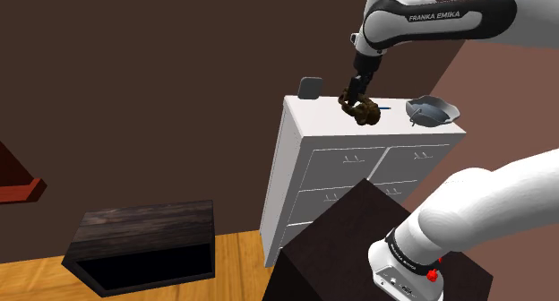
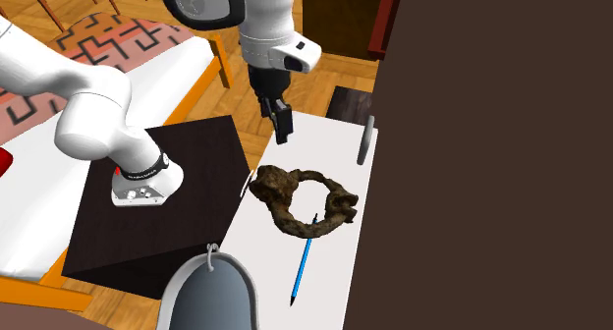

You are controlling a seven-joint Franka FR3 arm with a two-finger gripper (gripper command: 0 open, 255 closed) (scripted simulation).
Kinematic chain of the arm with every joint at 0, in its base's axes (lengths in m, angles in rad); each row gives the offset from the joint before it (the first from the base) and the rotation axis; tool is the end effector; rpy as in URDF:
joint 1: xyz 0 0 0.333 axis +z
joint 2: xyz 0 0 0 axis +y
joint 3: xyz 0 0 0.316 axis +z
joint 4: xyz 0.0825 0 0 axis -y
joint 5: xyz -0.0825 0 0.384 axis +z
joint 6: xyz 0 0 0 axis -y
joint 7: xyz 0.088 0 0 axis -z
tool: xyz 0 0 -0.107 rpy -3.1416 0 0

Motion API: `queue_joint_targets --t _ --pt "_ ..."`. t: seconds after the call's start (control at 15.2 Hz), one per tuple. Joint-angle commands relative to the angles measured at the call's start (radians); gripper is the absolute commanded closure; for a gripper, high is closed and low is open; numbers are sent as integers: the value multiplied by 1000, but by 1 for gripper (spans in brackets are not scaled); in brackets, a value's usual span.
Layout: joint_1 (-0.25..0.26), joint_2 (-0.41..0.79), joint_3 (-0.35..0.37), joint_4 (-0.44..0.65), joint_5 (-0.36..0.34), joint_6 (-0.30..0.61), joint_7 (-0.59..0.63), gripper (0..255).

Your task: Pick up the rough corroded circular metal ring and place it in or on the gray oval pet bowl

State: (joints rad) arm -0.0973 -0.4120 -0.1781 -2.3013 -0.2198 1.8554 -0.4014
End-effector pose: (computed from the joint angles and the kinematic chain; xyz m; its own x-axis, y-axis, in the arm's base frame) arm 0.4036 -0.1377 0.5014 0.9754 0.2006 -0.0918 0.2101 -0.9715 0.1098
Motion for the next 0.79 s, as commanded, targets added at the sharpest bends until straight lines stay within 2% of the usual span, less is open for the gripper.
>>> queue_joint_targets --t 0.0,0.33,0.73 --pt "-13 61 -33 20 -8 39 -37 0" --pt "-38 227 -102 110 -1 108 -126 0" --pt "-45 250 -112 52 -5 191 -126 0"
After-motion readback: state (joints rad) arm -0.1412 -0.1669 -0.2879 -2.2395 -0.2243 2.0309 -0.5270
